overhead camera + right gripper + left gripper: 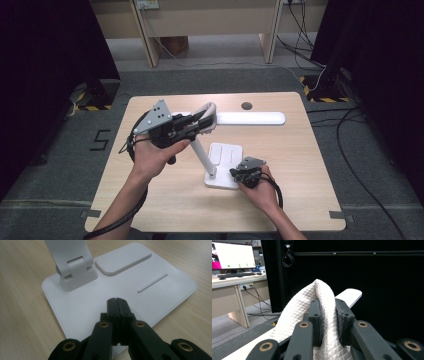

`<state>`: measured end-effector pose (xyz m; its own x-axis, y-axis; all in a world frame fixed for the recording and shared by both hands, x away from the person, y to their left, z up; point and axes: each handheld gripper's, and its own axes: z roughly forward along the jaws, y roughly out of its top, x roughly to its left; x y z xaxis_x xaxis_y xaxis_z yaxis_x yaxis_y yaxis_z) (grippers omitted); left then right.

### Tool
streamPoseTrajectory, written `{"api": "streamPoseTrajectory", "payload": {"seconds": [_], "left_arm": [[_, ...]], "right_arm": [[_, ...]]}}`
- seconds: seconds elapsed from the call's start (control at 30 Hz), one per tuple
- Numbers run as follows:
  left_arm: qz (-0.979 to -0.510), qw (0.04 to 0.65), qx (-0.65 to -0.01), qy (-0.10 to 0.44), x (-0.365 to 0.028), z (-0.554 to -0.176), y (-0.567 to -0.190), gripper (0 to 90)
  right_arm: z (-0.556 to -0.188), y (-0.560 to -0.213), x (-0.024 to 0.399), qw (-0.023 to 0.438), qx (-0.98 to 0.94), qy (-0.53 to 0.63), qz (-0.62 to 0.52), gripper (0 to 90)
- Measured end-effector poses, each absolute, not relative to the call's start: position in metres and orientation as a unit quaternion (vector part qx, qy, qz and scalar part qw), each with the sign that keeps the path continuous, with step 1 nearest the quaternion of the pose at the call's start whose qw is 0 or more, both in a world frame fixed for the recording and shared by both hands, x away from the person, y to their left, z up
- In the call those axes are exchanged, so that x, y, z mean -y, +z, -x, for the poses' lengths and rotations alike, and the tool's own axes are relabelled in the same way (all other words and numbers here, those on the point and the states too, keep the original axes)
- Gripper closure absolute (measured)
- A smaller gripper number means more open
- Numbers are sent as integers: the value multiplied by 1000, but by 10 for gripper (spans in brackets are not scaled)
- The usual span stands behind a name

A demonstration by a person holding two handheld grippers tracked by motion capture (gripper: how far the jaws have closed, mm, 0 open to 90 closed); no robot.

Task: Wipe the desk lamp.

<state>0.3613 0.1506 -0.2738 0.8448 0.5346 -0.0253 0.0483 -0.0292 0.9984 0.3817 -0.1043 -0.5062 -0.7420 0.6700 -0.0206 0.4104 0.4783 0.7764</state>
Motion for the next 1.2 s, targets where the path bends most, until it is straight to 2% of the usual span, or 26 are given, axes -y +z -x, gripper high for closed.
{"api": "streamPoseTrajectory", "payload": {"seconds": [1.2], "left_arm": [[-700, 661, -205, 178, -134, -362, -272, 768]], "right_arm": [[-382, -506, 104, 163, -844, 398, -320, 900]]}}
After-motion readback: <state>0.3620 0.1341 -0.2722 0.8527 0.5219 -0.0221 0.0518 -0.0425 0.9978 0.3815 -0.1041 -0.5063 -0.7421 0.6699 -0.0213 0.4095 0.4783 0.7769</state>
